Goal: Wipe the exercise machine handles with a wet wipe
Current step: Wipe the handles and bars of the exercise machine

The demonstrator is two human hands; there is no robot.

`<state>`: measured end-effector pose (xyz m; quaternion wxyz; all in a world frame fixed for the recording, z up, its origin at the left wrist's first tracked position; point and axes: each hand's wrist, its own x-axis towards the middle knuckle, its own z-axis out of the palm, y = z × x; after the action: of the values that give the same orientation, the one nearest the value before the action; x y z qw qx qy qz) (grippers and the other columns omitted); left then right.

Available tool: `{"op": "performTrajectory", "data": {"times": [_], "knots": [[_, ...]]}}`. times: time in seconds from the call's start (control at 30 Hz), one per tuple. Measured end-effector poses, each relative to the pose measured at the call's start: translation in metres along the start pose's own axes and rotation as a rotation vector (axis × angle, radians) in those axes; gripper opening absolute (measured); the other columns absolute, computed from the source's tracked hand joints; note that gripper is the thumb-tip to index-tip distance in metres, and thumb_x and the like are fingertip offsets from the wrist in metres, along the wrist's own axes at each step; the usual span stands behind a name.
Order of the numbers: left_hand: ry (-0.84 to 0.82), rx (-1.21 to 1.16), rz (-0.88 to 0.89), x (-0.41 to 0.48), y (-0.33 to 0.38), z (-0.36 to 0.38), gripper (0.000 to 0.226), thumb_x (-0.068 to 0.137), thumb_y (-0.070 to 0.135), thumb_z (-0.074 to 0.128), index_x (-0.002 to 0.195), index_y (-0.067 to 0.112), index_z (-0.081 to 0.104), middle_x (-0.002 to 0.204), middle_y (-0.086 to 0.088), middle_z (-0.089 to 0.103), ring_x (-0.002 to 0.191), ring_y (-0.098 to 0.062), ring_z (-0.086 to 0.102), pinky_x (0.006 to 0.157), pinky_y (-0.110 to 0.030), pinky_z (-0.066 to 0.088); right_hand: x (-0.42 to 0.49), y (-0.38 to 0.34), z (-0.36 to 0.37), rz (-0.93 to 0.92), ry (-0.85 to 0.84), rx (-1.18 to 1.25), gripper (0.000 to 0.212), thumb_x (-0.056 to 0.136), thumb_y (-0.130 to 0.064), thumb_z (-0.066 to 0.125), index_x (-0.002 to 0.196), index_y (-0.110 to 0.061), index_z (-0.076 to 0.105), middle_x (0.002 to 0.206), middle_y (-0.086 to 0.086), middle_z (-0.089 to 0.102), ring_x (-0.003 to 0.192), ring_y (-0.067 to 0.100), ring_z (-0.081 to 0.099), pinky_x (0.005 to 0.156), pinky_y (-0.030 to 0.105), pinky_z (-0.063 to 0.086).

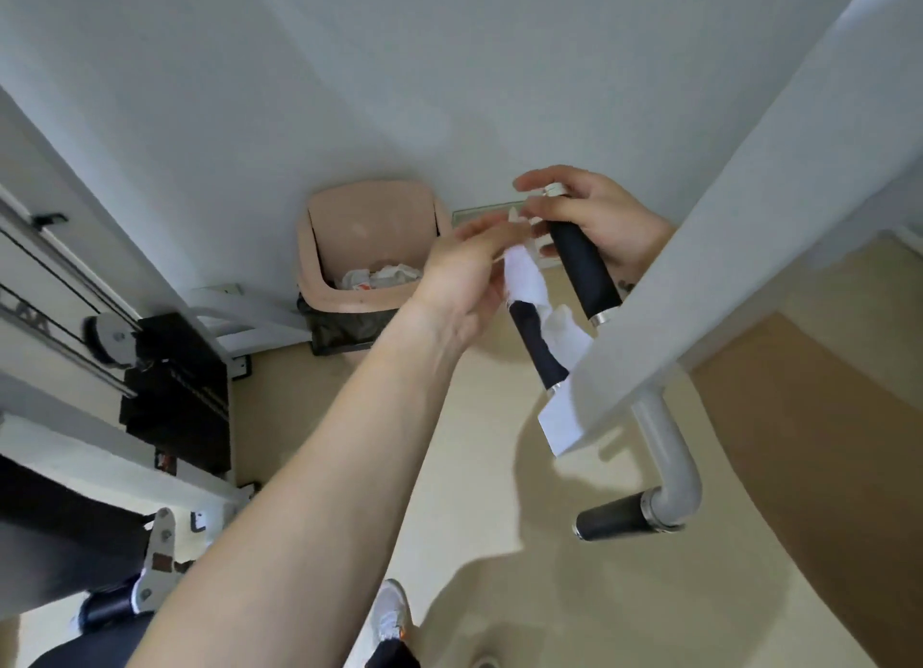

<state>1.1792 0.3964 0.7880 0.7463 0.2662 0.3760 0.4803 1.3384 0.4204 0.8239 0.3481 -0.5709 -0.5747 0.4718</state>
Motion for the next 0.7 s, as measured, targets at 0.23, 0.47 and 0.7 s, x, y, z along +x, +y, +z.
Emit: {"op": "performTrajectory", "data": {"times": [0.23, 0.47, 0.7], "knots": [[0.115, 0.206, 0.037, -0.013, 0.060, 0.031, 0.006, 0.083, 0.012, 0.069, 0.084, 0.008, 0.066, 0.081, -0.005, 0.059, 0.083, -0.026, 0.059, 0.071, -0.034, 0.054, -0.019, -0.018, -0.017, -0.103, -0.030, 0.041, 0.032, 0.086, -0.046, 0.067, 0.118, -0.042, 0.069, 0.117, -0.019, 0.066, 0.112, 0.007, 0.062, 0.101, 0.033, 0.048], [0.134, 0.124, 0.084, -0.022, 0.077, 0.047, 0.006, 0.086, -0.007, 0.063, 0.082, -0.004, 0.066, 0.083, -0.015, 0.070, 0.071, -0.024, 0.073, 0.070, -0.026, 0.061, -0.013, -0.057, -0.018, -0.054, -0.077, -0.023, 0.041, 0.089, -0.052, 0.061, 0.105, -0.016, 0.072, 0.094, 0.004, 0.073, 0.083, 0.021, 0.069, 0.082, 0.037, 0.053], [0.084, 0.196, 0.050, -0.032, 0.071, 0.043, 0.013, 0.089, -0.001, 0.062, 0.097, -0.007, 0.071, 0.094, -0.019, 0.077, 0.086, -0.028, 0.077, 0.083, -0.036, 0.062, -0.015, -0.063, -0.018, -0.022, -0.237, -0.135, 0.032, 0.084, -0.031, 0.073, 0.099, -0.003, 0.070, 0.086, 0.010, 0.071, 0.089, 0.028, 0.069, 0.086, 0.043, 0.052]]}}
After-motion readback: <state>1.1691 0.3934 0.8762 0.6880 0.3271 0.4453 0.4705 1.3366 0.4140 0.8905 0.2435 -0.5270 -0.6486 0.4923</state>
